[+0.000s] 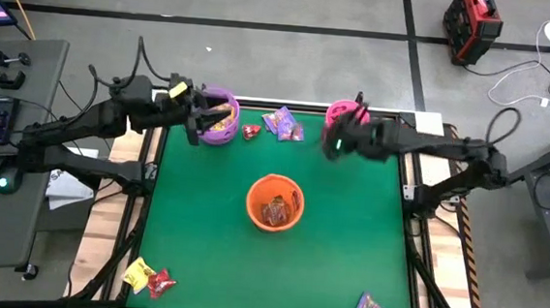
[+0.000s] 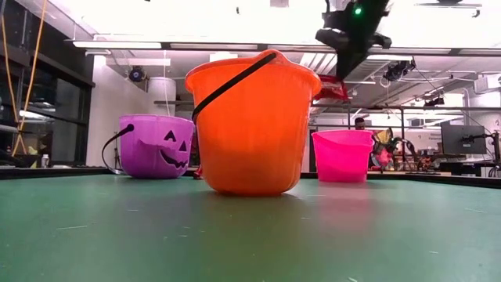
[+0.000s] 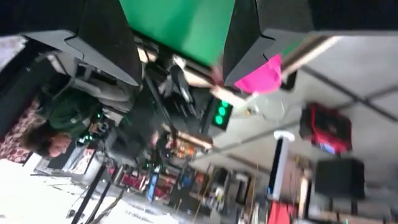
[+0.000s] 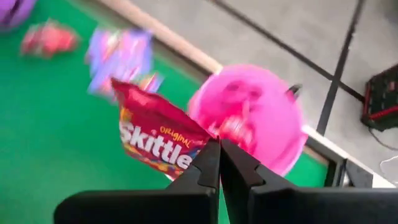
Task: Sort candy by brand, put in halloween buckets
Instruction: Put the red candy into the pink bucket
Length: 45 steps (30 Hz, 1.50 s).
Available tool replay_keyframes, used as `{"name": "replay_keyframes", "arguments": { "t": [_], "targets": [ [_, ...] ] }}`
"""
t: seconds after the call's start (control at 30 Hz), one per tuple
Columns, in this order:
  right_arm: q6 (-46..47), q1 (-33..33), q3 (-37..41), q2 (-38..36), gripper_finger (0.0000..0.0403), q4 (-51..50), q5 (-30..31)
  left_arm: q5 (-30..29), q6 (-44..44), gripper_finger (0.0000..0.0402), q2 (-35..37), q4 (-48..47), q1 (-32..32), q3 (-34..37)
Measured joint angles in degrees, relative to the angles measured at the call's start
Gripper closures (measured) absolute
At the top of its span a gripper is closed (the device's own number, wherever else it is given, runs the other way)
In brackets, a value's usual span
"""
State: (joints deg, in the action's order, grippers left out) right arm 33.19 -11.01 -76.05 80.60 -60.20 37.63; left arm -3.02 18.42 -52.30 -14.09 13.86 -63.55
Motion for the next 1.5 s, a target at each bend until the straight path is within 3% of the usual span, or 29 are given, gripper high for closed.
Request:
{"name": "replay_keyframes", "arguments": {
  "t": [0.2,0.37,0.87,0.97,1.23,1.5],
  "targets": [
    [-4.72,-15.08,-0.02,-0.97,0.0403,8.30,-4.42,0.87,6.39,0.0188,0.01,-2.40,-3.10,0.00],
    [-7.18,-22.01,-0.02,0.73,0.0403,8.60,-8.76,1.05,6.46,0.0188,0.03,-2.42,-8.02,0.00],
    [-14.03,-26.13,-0.02,4.87,0.0403,8.32,-11.89,-0.09,8.66,0.0188,-2.78,-2.37,-23.97,0.04],
    [-14.22,-27.16,-0.02,4.87,0.0403,8.58,-14.74,-3.54,8.03,0.0188,-3.84,-2.38,-26.11,0.04],
    [-14.09,-29.48,0.00,4.87,0.0403,8.61,-18.52,-11.08,8.01,0.0188,-4.69,-2.27,-25.55,0.04],
    [-11.42,-29.48,0.00,4.87,0.0380,7.79,-18.74,-11.19,7.95,0.0188,-4.73,-1.05,-23.80,0.04]
  ]
}}
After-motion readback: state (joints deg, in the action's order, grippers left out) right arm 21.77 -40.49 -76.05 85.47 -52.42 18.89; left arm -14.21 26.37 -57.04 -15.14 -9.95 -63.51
